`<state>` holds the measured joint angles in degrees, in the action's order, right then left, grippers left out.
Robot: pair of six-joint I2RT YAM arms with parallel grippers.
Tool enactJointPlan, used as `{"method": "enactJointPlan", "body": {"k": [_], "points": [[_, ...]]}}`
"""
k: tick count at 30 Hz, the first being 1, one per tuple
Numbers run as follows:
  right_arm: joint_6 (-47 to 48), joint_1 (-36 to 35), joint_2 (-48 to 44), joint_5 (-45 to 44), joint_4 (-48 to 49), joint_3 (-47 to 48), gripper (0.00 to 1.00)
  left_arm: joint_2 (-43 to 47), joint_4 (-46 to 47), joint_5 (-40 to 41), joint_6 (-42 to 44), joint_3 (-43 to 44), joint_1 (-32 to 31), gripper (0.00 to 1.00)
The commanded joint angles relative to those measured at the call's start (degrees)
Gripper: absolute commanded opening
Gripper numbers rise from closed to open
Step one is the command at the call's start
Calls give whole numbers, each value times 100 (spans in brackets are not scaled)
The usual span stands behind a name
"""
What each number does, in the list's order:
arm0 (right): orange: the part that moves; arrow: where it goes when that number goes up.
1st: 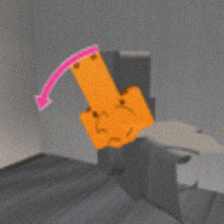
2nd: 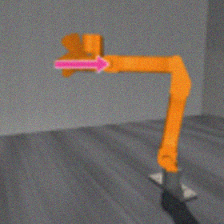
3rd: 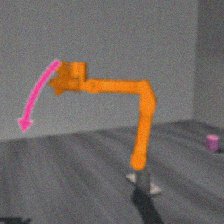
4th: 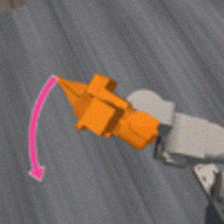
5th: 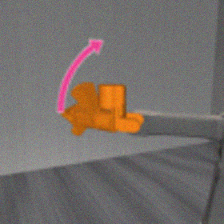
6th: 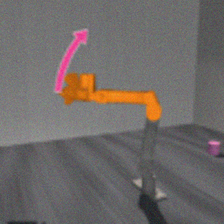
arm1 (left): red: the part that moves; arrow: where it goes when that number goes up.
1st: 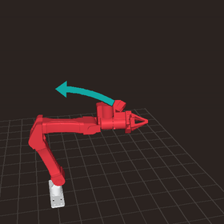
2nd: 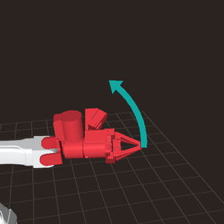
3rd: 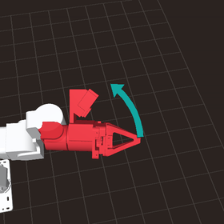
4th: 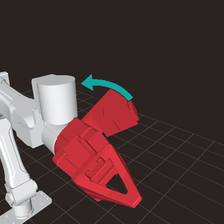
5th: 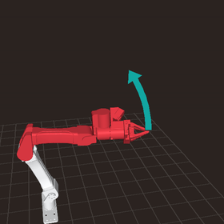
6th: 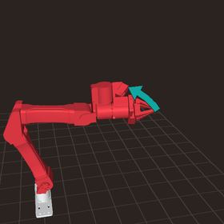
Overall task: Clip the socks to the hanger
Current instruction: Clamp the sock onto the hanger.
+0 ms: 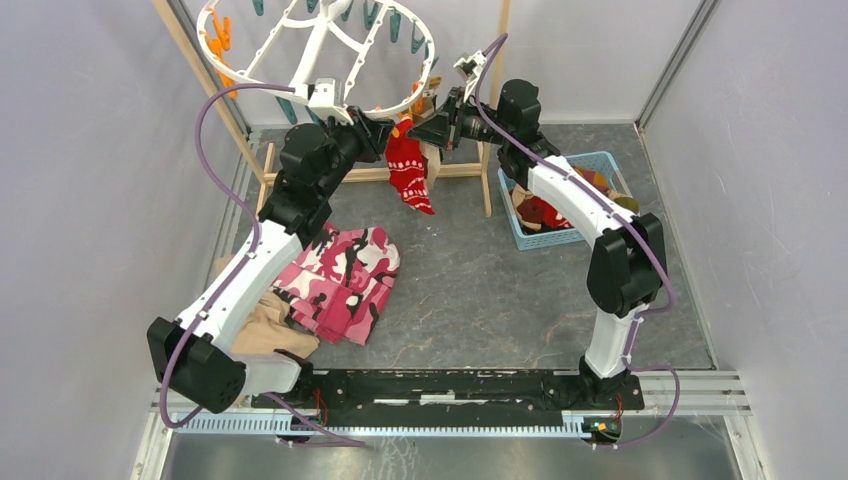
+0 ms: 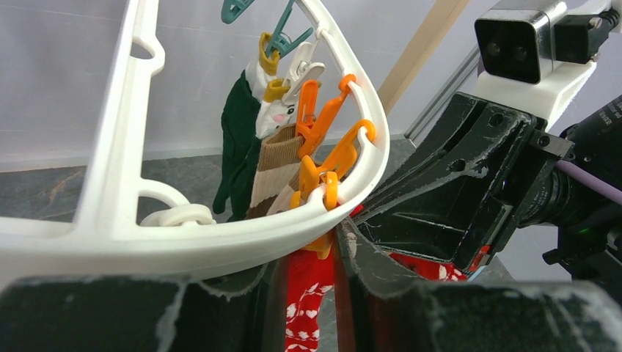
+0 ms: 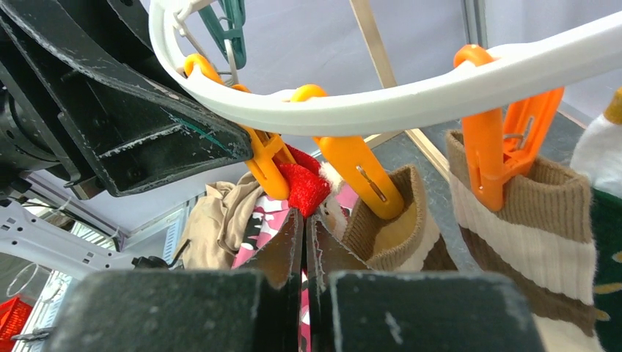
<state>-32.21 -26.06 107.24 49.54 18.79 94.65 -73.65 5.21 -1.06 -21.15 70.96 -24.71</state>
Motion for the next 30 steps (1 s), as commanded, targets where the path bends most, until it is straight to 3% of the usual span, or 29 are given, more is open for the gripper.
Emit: {"method": "enactJointPlan", "body": {"k": [1, 5, 16, 21, 26, 30], "points": [[-252, 24, 35, 209, 553, 235, 0, 101, 226, -233, -67, 93, 45, 11], [-239, 34, 8, 215, 570, 196, 0, 89, 226, -243, -103, 113, 47, 15], [-141, 32, -38, 197, 524, 89, 3, 208, 139, -175, -197, 120, 70, 54], [-47, 37, -76, 188, 448, 69, 11, 281, 72, -163, -254, 116, 71, 67], [310, 32, -243, 223, 243, -109, 26, 575, -211, -245, -384, -15, 71, 86], [772, 62, -433, 240, -66, -292, 36, 921, -428, -318, -452, -247, 70, 94]]}}
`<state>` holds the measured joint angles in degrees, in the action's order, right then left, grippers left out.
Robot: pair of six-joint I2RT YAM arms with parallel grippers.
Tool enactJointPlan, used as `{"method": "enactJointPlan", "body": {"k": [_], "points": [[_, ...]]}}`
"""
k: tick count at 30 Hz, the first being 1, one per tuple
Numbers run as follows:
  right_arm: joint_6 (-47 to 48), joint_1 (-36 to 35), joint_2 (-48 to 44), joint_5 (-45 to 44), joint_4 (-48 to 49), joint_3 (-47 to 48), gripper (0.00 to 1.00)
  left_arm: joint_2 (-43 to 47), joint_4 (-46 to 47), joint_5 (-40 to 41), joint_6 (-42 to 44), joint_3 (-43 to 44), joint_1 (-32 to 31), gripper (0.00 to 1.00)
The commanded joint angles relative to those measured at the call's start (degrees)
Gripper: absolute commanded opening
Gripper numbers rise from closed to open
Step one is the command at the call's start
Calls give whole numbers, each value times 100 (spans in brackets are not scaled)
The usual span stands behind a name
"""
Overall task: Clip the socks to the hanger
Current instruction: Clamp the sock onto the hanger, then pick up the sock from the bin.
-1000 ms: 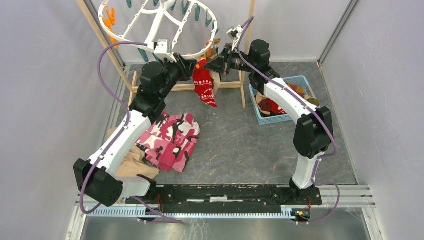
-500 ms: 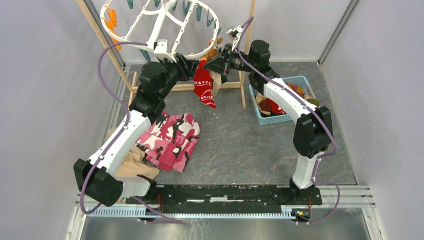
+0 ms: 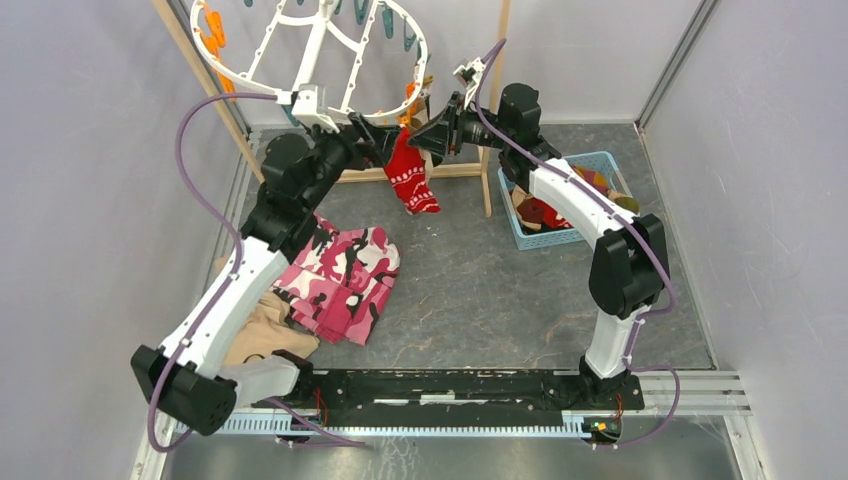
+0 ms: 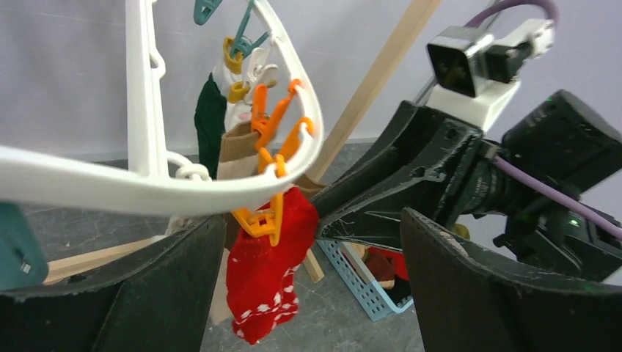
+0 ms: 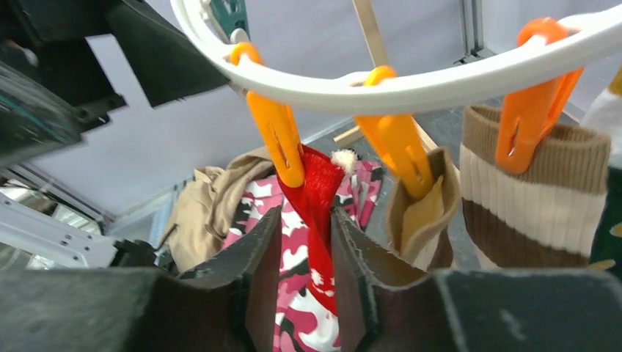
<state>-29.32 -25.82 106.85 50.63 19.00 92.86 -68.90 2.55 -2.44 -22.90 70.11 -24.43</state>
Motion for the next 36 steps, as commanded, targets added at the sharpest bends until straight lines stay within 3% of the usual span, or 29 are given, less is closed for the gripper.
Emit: {"method": "enactJointPlan", "body": {"k": [1, 8, 14, 22, 28, 36], "points": [[600, 43, -461, 144, -147, -158, 38, 542, -211, -211, -277, -233, 43, 94], [1548, 110, -941, 361, -754, -558, 46, 1216, -394, -755, -143, -847, 36, 96], [3734, 315, -1707, 645, -2414, -1091, 58, 2078, -291, -1088, 182, -1891, 42, 99], [5785, 1097, -2475, 179, -4201, -1740, 60, 3362, -140, -1217, 46, -3582, 43, 100], [6157, 1945, -2804, -867, -4108, -2467, 61, 3926, -997, -811, 344, -3852, 41, 100], [6085, 3159, -2524, -1982, -3747, -2789, 61, 3510, -2043, -146, 796, -3382, 42, 100]]}}
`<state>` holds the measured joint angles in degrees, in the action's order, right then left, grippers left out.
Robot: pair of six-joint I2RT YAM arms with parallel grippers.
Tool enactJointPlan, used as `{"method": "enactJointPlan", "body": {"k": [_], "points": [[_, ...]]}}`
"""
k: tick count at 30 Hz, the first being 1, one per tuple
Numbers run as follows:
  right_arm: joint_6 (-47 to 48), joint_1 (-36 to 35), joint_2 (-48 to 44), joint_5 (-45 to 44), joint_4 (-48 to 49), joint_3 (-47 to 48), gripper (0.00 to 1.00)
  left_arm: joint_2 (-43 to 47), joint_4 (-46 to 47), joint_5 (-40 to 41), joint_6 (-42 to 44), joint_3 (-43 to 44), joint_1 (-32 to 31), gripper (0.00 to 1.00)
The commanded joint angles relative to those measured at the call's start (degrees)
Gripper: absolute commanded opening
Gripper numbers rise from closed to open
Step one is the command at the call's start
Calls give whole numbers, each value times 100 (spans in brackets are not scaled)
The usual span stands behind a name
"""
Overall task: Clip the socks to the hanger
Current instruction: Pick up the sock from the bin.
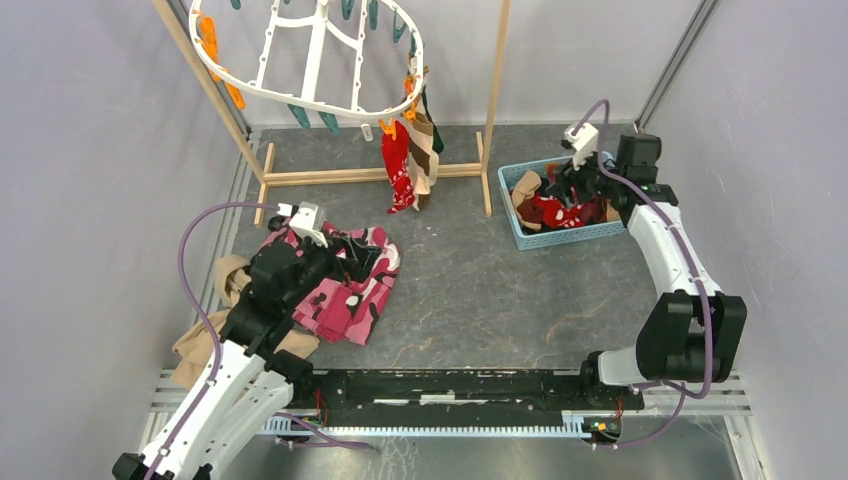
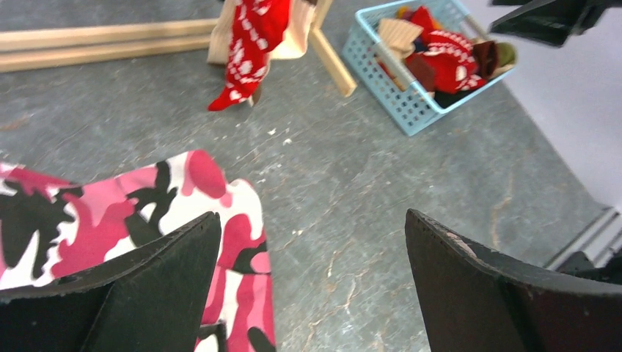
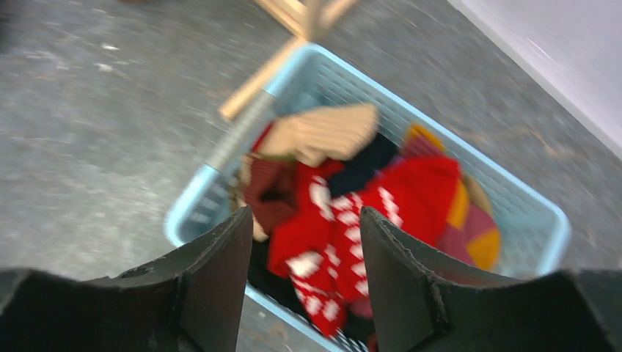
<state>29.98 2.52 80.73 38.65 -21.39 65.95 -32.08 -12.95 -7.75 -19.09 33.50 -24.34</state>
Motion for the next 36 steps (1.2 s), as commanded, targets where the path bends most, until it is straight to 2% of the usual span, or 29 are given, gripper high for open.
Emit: {"method": "enactJointPlan", "body": {"k": [1, 8, 16, 22, 25, 29, 31, 36], "points": [[147, 420, 162, -913, 344, -140, 61, -210, -475, 300, 401, 280, 30, 100], [48, 668, 888, -1320, 261, -8, 54, -145, -522, 307, 337, 231, 77, 100], [64, 679, 1321, -740, -125, 193, 49, -125, -455, 168, 294, 191, 272, 100], [-26, 679, 1569, -778, -120, 241, 47, -199, -392, -50, 256, 174, 439, 100], [-49, 679, 1710, -805, -150, 289, 38, -208, -376, -104, 249, 165, 482, 100], [-87, 725, 1616, -704, -102, 316, 10, -220, -378, -138, 232, 157, 508, 100], [-143, 793, 1401, -693, 24, 251, 1, -214, -375, -137, 228, 157, 518, 100], [-296, 1056, 700, -645, 424, -38, 0, -245, -332, -210, 216, 144, 564, 100]]}}
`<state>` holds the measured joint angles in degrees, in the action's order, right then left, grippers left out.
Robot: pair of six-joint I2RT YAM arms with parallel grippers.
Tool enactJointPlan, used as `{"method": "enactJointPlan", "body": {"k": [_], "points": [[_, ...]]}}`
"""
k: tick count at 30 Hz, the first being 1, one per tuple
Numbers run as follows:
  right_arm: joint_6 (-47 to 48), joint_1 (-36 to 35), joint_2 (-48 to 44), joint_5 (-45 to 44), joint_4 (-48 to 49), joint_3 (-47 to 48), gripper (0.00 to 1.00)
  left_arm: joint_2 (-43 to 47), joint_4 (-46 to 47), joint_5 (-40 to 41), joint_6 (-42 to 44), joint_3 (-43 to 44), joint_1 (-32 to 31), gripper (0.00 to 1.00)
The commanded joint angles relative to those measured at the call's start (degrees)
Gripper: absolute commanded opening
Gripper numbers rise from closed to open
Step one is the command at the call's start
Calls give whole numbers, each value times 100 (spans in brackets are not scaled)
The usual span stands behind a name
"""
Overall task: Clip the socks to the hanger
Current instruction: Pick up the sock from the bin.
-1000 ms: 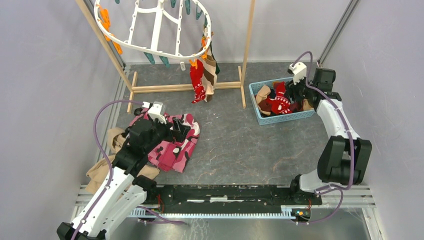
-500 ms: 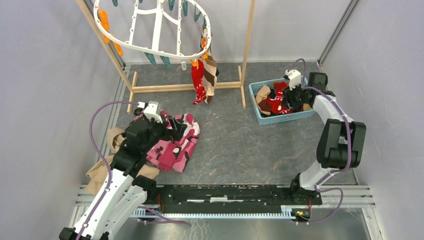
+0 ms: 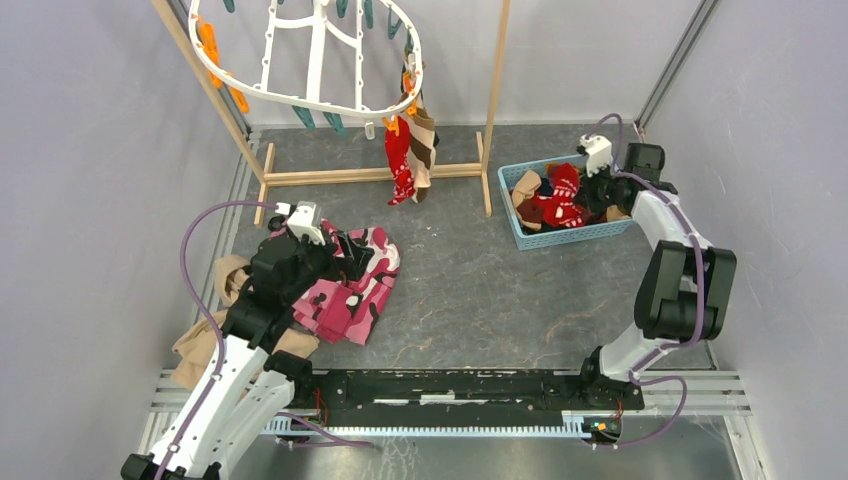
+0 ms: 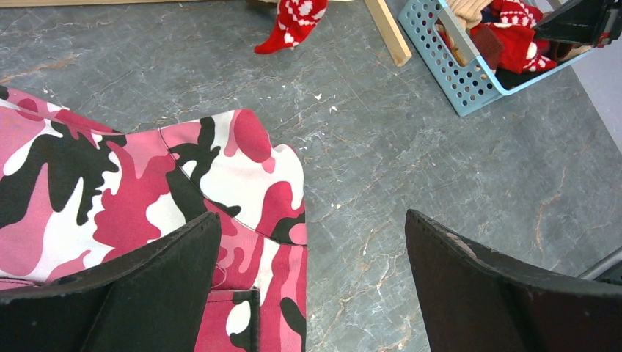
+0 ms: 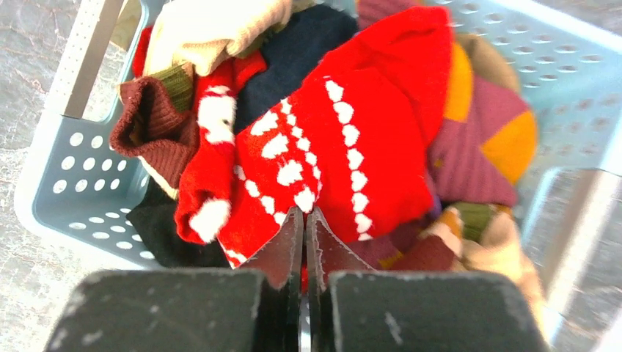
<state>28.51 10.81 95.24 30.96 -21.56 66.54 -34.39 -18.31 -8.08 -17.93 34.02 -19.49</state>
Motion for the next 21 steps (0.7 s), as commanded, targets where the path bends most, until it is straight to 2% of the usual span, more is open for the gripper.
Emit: {"method": "enactJointPlan", "body": {"k": [1, 15, 21], "points": [[-197, 290, -864, 155, 524, -142, 0, -27, 211, -197, 105, 95, 91, 100], [-664, 660, -1968, 959, 1292, -612, 0, -36, 312, -438, 94, 61, 156, 100], [-691, 660, -2307, 1329, 1413, -653, 0, 110, 819, -1390, -6, -96, 208, 100]]}}
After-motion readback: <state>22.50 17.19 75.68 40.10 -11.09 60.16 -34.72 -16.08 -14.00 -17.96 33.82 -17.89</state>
